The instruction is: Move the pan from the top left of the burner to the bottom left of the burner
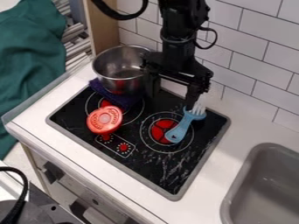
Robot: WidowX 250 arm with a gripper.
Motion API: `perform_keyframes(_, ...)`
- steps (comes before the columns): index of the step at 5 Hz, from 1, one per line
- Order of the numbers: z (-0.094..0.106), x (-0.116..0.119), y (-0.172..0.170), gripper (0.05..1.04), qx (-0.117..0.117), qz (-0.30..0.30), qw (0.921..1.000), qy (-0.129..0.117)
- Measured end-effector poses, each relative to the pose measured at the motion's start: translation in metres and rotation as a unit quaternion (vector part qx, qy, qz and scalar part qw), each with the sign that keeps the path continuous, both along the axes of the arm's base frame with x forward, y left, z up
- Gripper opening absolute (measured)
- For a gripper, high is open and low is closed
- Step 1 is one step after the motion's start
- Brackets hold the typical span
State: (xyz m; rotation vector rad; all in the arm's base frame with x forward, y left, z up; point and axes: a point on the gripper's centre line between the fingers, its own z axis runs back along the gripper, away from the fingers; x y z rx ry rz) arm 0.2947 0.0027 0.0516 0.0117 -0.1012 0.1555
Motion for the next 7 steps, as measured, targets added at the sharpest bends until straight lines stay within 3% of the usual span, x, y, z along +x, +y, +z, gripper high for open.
perform_keyframes(1, -0.009, -0.004, 0.0, 1.005, 0.0, -0.001, 0.9999, 0.017)
perform_keyframes(4, 0.018, 0.05, 0.07, 1.005, 0.019, 0.032, 0.9993, 0.001)
perform_keyframes(5, 0.001, 0.049, 0.09, 1.005, 0.008, 0.04, 0.999, 0.018)
perform_keyframes(7, -0.043, 0.042, 0.092, 1.005, -0.016, 0.04, 0.9972, 0.061)
